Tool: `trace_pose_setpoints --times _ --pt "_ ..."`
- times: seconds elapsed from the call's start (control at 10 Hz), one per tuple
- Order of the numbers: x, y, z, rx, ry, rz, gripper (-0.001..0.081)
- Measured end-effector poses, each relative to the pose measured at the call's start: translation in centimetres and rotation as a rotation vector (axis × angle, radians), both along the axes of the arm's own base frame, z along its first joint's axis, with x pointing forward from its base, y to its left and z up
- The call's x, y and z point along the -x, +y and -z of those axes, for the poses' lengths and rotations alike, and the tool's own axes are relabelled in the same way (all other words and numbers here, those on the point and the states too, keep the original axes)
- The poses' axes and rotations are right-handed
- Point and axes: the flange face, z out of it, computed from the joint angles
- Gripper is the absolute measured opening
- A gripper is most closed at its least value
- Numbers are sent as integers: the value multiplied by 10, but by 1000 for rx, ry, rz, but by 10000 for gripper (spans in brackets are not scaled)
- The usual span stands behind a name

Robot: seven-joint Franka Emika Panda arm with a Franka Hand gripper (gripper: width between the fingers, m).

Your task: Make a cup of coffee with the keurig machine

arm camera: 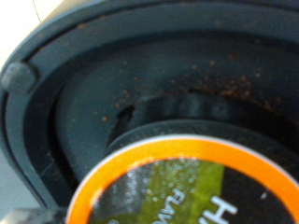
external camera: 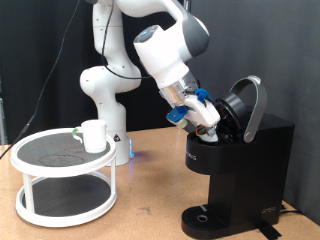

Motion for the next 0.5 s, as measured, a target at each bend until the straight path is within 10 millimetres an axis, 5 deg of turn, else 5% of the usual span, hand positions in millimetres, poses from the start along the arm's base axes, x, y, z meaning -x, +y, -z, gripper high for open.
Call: trace_pose_setpoints --times 0.3,0.4,0.5 --pt "-3 2 1 -1 6 -7 459" --pt "-3 3 0 -4 9 -10 653" --pt "-3 2 0 -8 13 -12 712"
